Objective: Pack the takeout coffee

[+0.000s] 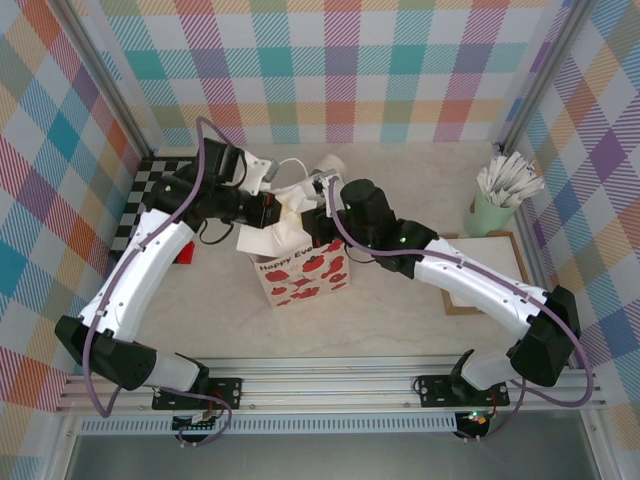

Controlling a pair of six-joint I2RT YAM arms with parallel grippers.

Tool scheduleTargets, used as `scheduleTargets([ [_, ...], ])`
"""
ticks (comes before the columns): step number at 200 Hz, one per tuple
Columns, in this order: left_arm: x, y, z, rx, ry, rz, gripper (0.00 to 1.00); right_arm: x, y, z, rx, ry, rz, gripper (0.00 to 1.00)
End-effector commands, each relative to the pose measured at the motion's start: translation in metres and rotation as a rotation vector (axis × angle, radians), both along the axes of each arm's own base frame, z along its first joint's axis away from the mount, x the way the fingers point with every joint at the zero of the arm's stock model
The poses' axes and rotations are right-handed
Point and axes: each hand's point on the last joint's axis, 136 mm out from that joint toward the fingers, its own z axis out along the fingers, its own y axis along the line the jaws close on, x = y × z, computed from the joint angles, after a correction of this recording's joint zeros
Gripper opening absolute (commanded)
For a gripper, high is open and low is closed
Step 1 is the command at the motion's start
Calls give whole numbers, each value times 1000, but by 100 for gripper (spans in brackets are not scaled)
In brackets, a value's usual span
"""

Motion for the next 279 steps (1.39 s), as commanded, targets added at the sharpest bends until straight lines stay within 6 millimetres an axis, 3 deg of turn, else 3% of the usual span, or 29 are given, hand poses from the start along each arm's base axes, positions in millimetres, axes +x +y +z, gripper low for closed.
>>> scheduleTargets([
  [1,-9,-9,3,-64,-32,-80,9,2,-2,22,46,-79,-12,0],
  [23,-16,-11,-6,-71,-9,-107,9,-1,-1,22,37,-94,8,0],
  [64,-15,-7,-45,14,107,-108,11,-6,-2,14,-7,-147,58,0],
  [110,-15,7,-50,49,87,-104,21,-5,-10,16,-23,-188,36,0],
  [148,-12,36,-65,165,41,-49,26,-2,-9,23,-9,-236,35,0],
  [179,-21,25,-50,93,47,-109,34,3,-10,27,3,-252,5,0],
  [199,-28,16,-21,16,10,-144,40,5,-11,33,23,-256,-9,0],
  [208,-30,17,-7,3,-41,-147,49,4,-11,32,24,-254,-8,0],
  [221,-35,23,10,-9,-112,-148,71,4,-11,30,15,-250,-8,0],
  [234,-40,31,23,-22,-168,-139,84,4,-13,28,7,-246,-12,0],
  [254,-38,43,36,-44,-217,-73,91,5,-15,27,1,-246,-22,0],
  [279,-3,77,47,-24,-282,208,100,8,-16,27,4,-255,-40,0],
])
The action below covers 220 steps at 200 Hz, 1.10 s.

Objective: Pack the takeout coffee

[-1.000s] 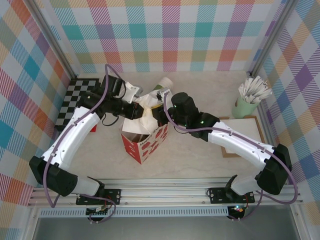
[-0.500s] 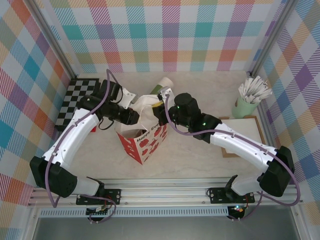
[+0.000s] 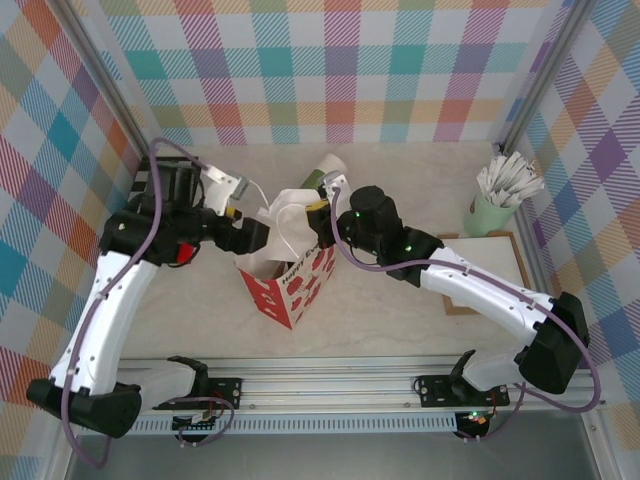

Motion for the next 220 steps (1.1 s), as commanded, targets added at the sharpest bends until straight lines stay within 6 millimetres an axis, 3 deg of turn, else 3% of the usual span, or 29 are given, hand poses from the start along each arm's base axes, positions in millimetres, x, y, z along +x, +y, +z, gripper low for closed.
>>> scheduleTargets([
  [1,36,29,14,-18,-66,245,100,2,-5,20,49,-56,-26,0],
  [20,60,52,6,6,-16,423,100,4,-6,26,87,-68,-47,0],
  [42,70,29,-5,-40,63,331,98,6,-4,33,122,-75,-54,0],
  [57,81,33,-14,-23,76,366,92,7,-4,37,133,-81,-58,0],
  [67,88,37,-15,-14,61,397,82,8,-5,39,138,-87,-63,0],
  [84,96,29,-9,-51,37,367,49,9,-6,39,137,-89,-72,0],
  [111,113,11,-3,-98,35,294,18,12,-13,33,140,-92,-115,0],
  [135,130,4,-5,-94,27,262,3,8,-13,33,138,-96,-95,0],
  [155,142,4,-6,-77,-6,263,0,1,-7,31,84,-78,-33,2],
  [170,146,-2,-3,-85,-17,225,0,-3,-12,35,40,-33,0,16],
  [187,146,-10,-1,-93,-20,163,0,1,-37,42,-2,92,-4,54],
  [208,147,-18,-3,-85,-32,96,0,6,-65,44,-125,142,-14,65],
  [220,147,-22,-4,-85,-36,58,0,13,-77,48,-152,180,-23,65],
])
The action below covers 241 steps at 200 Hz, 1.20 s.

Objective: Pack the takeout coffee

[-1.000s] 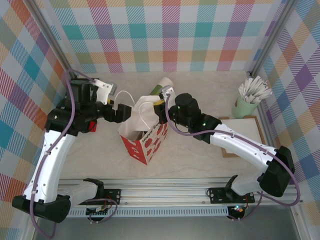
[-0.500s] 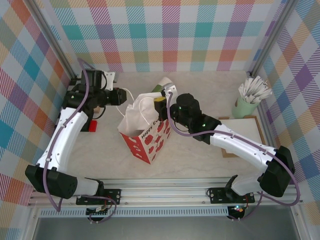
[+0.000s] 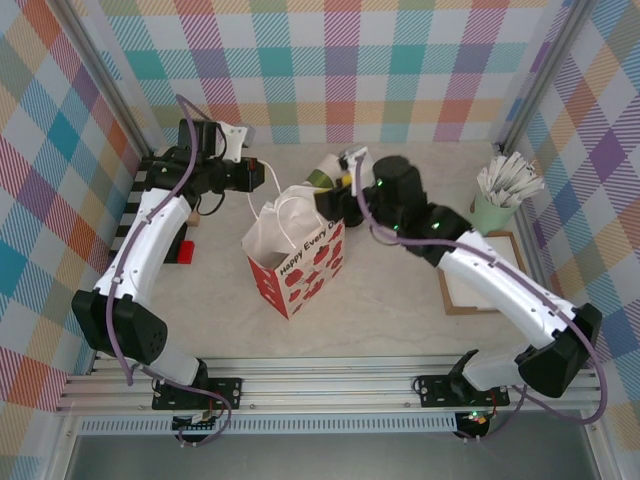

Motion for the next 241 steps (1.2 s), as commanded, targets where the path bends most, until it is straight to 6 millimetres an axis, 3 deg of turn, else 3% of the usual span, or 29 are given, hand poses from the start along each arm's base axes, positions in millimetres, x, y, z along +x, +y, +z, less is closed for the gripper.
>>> scheduleTargets([
  [1,3,-12,17,-13,-83,-112,0,-7,-25,-15,-131,143,43,65],
  [18,4,-17,18,-15,-85,-152,0,1,-26,-17,-160,207,89,64],
  [51,7,-30,22,-50,-89,-229,0,13,-7,-26,-254,242,200,60],
  [98,12,-39,21,-75,-79,-292,0,50,8,-50,-384,247,222,55],
  [125,14,-40,21,-69,-64,-299,2,44,21,-69,-410,300,339,52],
  [176,15,-37,15,-57,-38,-274,3,33,41,-65,-343,294,480,46],
  [241,15,-35,16,-59,-52,-241,4,43,37,-83,-418,293,468,37],
])
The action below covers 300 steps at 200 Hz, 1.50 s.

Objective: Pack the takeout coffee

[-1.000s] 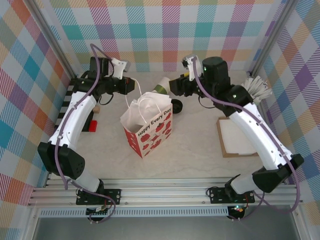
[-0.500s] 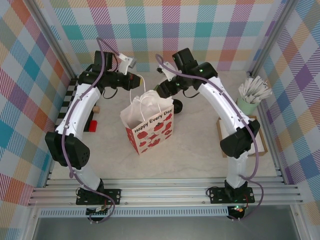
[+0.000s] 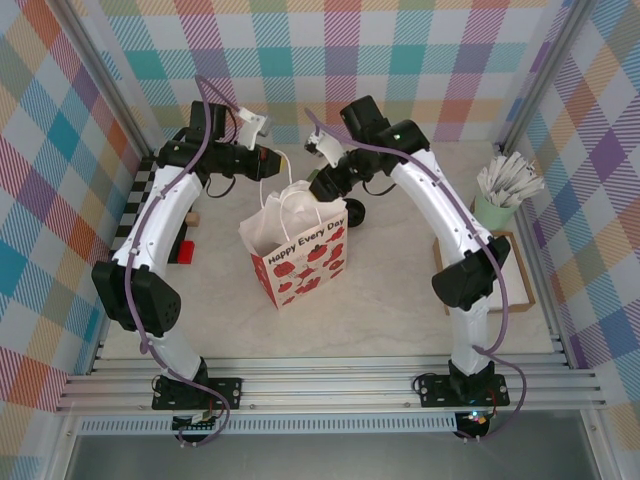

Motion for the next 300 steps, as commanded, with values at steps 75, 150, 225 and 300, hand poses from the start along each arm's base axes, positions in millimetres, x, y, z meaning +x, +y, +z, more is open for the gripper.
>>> scheduleTargets([
  [75,5,9,10,-2,-28,75,4,-26,14,14,64,17,120,0],
  [150,15,11,17,-19,-44,123,3,-80,32,33,227,234,274,0],
  [225,8,2,18,-45,-28,54,5,-52,34,-21,107,273,156,7],
  [300,13,5,24,-37,-50,87,5,-110,56,18,270,476,369,14],
])
